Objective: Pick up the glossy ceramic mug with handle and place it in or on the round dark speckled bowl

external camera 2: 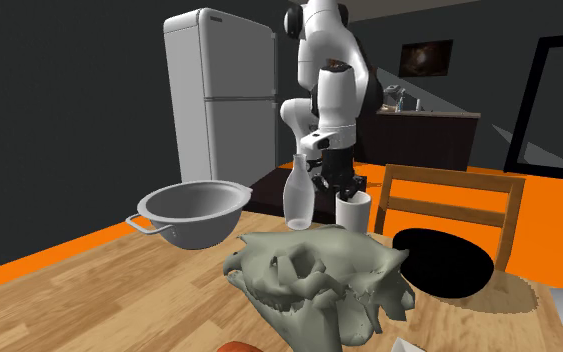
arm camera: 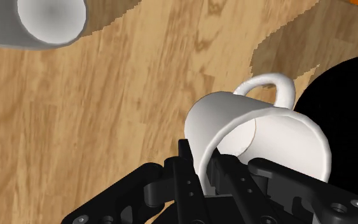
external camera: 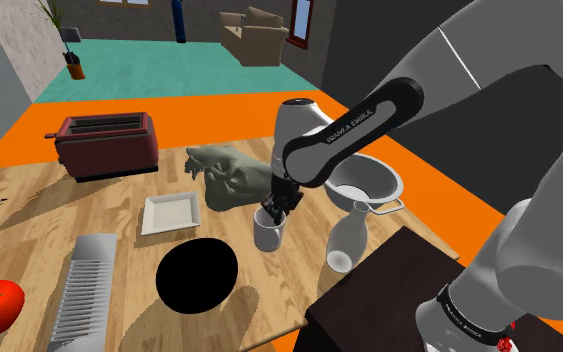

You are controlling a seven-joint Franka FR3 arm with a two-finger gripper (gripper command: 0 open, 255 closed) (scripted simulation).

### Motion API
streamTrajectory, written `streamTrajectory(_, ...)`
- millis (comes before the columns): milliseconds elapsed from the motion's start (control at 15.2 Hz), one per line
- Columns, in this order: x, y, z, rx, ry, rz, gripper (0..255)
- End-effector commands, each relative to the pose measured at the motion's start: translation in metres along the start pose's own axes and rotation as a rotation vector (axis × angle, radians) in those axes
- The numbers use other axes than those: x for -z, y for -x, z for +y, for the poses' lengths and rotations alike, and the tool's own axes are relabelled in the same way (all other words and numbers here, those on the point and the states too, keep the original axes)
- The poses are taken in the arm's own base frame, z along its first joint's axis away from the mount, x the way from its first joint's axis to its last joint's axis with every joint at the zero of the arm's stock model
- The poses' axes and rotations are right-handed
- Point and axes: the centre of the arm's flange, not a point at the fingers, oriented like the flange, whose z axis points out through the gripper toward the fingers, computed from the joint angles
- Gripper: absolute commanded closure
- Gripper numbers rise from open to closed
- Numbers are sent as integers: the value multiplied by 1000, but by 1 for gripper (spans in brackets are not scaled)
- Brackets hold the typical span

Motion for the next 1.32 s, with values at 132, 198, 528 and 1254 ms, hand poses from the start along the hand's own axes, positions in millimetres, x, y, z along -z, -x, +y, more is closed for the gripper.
streamTrajectory(132,22,0,-2,0,0,0,255)
streamTrajectory(198,27,0,-2,0,0,0,255)
streamTrajectory(528,53,2,-4,0,0,0,255)
streamTrajectory(1254,85,3,-72,0,0,0,255)
